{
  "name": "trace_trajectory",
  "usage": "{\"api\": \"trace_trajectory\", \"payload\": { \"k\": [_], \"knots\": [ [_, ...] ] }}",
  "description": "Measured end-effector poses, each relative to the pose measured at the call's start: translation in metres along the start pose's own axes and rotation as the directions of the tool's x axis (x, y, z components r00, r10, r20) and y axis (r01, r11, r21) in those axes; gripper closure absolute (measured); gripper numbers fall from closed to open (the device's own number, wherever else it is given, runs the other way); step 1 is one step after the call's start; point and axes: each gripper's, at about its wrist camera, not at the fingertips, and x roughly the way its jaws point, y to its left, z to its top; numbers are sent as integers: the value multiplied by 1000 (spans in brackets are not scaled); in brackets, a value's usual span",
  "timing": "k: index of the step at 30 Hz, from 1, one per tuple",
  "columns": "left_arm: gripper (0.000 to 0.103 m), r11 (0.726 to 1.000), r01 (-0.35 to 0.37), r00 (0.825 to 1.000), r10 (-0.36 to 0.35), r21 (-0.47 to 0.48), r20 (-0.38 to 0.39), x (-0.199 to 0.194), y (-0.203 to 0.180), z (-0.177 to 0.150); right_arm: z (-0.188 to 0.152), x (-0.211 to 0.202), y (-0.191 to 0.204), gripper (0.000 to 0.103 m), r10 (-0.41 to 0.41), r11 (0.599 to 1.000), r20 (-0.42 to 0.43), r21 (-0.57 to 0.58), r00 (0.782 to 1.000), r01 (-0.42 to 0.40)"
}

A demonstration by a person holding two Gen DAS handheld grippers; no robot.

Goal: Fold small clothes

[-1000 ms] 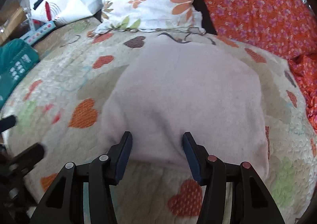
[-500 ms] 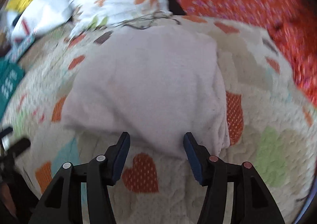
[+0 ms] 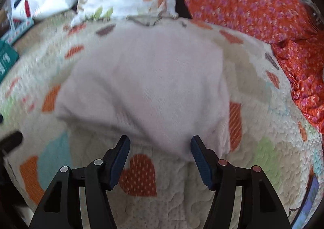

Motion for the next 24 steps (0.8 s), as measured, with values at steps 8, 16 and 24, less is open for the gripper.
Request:
{"api": "trace_trajectory", "payload": {
  "k": [8,16,24],
  "knots": [
    [0,1000,5,1000,-5,-9,-3,1,2,-2,9,-30,-9,34,47,996,145,62,988,-57],
    [0,1000,11,1000,-11,-10,-11,2,1,-4,9,-16,-18,32,-14,994,126,106,992,1],
    [0,999,16,1000,-16,-34,-6,-2,7,-1,6,-16,-13,30,26,996,102,86,994,-35]
  ]
}}
